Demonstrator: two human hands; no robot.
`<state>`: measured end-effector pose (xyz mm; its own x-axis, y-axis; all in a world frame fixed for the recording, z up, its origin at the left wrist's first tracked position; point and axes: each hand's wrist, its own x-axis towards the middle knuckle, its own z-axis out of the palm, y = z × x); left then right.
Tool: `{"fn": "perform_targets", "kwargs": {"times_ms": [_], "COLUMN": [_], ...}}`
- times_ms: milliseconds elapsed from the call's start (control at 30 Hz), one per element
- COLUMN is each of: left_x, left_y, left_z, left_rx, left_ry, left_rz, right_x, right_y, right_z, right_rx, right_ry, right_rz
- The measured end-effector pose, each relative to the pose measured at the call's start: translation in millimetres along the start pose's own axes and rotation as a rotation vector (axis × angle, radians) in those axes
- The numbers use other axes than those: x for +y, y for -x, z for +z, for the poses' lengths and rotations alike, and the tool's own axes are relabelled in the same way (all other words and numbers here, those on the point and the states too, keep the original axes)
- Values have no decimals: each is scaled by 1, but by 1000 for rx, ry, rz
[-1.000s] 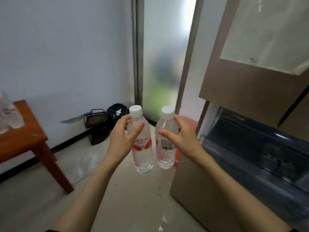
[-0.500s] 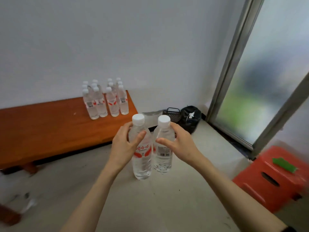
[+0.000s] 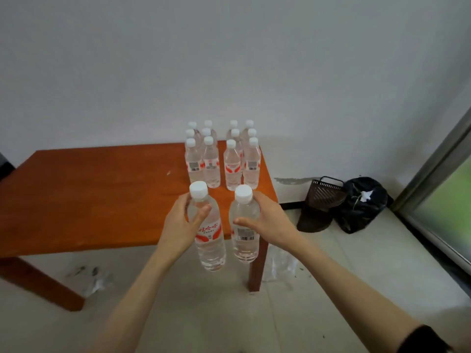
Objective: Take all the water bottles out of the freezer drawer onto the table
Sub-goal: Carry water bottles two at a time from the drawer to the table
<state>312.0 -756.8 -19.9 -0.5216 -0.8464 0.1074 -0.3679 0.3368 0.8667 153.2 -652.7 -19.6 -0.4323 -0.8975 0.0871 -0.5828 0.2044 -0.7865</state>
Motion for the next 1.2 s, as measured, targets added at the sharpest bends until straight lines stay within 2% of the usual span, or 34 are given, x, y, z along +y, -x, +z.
{"fn": "perform_targets", "kwargs": {"times_ms": [267, 467, 733, 1200], "left_x": [-42, -72, -113, -132], "left_y": [-109, -177, -254, -294], "left_z": [1, 4, 4, 13], "left_rx": [-19, -81, -206, -237], "left_ry": [-28, -43, -32, -49], "left_rz": [-113, -180, -156, -130], "right_x": [31, 43, 45, 51], "right_y": [-122, -190, -258, -295], "right_z": [27, 51, 82, 93], "right_rx": [-171, -201, -146, -59], "right_ry": [20, 16, 90, 22], "right_rz": [56, 105, 168, 238]}}
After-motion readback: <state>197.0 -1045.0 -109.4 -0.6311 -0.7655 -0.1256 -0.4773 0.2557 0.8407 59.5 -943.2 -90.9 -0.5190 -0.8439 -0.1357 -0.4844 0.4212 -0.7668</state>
